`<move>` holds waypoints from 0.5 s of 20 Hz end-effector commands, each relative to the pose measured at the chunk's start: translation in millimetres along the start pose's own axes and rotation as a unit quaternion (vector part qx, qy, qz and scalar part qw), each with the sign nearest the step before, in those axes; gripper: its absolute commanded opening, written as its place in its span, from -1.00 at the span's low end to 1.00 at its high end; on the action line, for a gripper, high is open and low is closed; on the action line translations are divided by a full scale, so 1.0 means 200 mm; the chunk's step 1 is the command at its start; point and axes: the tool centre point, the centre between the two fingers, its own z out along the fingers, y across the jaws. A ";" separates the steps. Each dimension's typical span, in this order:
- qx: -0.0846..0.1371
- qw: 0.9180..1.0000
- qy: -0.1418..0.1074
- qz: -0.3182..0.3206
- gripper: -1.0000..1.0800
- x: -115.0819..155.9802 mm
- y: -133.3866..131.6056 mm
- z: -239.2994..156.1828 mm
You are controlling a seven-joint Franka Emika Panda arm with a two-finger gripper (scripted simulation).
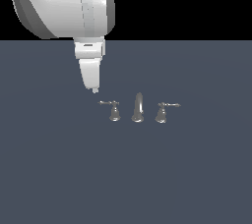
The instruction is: Turn on the faucet by rotating a designated handle.
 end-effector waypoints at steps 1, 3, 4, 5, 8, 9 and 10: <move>0.000 1.000 0.001 0.029 -1.00 0.04 -0.05 0.07; 0.000 0.999 0.001 0.049 -1.00 0.07 -0.08 0.12; 0.000 0.998 0.001 0.059 -1.00 0.08 -0.10 0.14; 0.000 0.998 0.001 0.068 -1.00 0.10 -0.12 0.16; 0.000 0.996 0.001 0.092 -1.00 0.13 -0.15 0.22; 0.000 0.995 0.001 0.098 -1.00 0.15 -0.16 0.23; 0.000 0.995 0.001 0.104 -1.00 0.15 -0.17 0.25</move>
